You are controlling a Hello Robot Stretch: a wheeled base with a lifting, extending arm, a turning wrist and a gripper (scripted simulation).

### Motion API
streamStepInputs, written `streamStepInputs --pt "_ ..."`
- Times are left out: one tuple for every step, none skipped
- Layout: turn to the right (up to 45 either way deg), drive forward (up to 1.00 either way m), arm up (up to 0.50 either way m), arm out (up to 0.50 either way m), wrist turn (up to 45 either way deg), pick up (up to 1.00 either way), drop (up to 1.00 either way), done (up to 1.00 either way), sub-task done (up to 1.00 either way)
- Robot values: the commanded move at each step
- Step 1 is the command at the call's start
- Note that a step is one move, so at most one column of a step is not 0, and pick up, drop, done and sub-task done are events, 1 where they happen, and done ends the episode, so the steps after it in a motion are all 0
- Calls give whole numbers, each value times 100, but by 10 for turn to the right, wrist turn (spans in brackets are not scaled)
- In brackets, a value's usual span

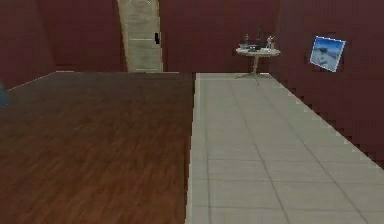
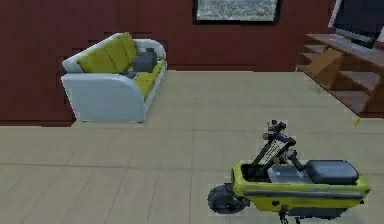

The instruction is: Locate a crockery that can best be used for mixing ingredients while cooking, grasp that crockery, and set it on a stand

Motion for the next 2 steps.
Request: streamStepInputs --pt "0 10 0 0 0 0 0 0 0" --pt "60 0 0 0 0 0 0 0 0"
